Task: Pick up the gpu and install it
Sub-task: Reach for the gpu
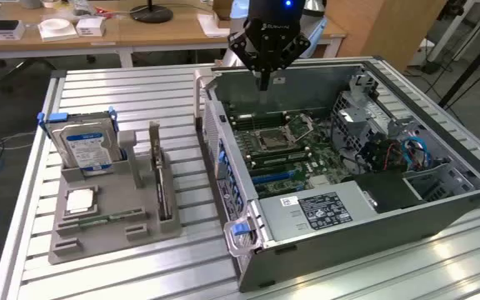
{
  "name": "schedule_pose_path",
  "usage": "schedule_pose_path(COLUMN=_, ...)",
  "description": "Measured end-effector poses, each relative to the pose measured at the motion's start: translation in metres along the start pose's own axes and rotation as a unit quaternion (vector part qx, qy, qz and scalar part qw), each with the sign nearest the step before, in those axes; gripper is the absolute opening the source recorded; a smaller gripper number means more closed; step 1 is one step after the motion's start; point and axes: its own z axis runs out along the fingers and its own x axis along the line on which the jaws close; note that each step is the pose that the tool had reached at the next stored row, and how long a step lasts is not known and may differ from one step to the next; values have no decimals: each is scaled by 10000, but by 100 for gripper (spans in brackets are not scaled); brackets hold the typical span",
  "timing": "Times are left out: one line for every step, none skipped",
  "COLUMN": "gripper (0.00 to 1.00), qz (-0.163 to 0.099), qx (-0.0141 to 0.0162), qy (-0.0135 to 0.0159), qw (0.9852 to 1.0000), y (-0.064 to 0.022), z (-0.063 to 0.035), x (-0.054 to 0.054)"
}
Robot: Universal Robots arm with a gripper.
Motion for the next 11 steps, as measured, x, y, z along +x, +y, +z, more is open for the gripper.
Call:
schedule_pose_path(gripper=11, qz=0, qx=0, qy=0, qw=10000, y=0, z=0, x=0)
schedule_pose_path(gripper=11, qz=0, qx=0, qy=0, qw=10000, y=0, z=0, x=0)
schedule_pose_path(gripper=11, qz=0, qx=0, qy=0, qw=10000, y=0, z=0, x=0)
schedule_pose_path(gripper=11, qz=-1, qx=0, qy=0, qw=10000, y=0, z=0, x=0)
schedule_pose_path(gripper=11, qz=0, qx=0, qy=0, qw=10000, y=0, z=0, x=2)
schedule_pose_path(gripper=11, qz=1, qx=0, qy=0, qw=10000, y=0, z=0, x=5)
schedule_pose_path(gripper=11, qz=1, qx=0, qy=0, qw=10000, y=0, z=0, x=9)
schedule_pose_path(gripper=11, qz=1, qx=0, qy=0, qw=10000, y=-1, z=-1, x=14)
schedule_pose_path(gripper=11, qz=0, qx=0, qy=0, qw=10000, y=-2, z=-1, x=19)
schedule_pose_path(gripper=11, qz=0, qx=0, qy=0, qw=10000, y=-2, z=-1, x=26)
schedule_pose_path(gripper=11, qz=0, qx=0, qy=0, qw=10000, y=-2, z=-1, x=33)
